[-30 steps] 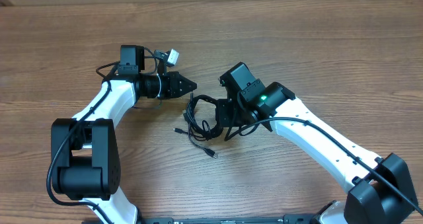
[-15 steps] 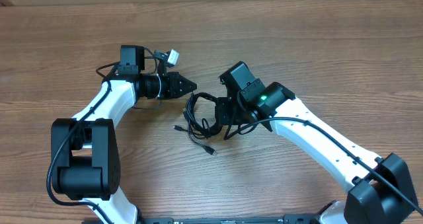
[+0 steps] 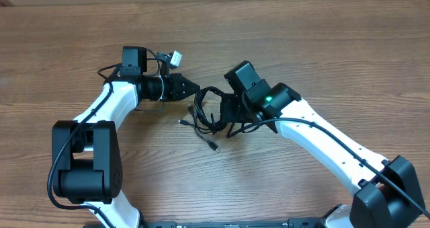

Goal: Untangle cables

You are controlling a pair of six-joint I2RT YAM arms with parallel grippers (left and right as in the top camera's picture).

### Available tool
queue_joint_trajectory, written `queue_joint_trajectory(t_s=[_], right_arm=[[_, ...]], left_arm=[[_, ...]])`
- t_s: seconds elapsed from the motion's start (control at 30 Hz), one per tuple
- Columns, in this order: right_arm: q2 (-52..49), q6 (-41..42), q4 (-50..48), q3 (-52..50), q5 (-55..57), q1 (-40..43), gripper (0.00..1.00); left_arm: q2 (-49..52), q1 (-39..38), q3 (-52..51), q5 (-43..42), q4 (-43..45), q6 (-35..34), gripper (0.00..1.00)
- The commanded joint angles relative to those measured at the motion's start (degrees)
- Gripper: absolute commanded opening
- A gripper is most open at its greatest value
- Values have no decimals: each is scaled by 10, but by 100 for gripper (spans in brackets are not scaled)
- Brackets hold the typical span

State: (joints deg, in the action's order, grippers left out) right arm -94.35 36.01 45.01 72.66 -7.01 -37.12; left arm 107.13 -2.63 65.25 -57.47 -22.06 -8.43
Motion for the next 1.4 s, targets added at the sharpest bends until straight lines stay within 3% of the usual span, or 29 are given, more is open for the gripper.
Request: queue_joint_trajectory(t_s=[0.0,0.83,0.9,1.0,1.37], right_arm=[[3,32,-17,-1,7,12,4],[3,60,-81,-1,-51,13,4],[3,60,-86,-1,-51,12,4],[3,60,-97,-1,-51,12,4],[3,60,-99,-1,-27,24,4]], left_arm=[[-6,-5,6,-11,-2,11,4],[-6,-64,6,-4,20,12,5],[-6,-64,6,-4,20,12,20],[-6,-64,6,-4,20,12,33],[-7,-52,6,-36,24,56,63]])
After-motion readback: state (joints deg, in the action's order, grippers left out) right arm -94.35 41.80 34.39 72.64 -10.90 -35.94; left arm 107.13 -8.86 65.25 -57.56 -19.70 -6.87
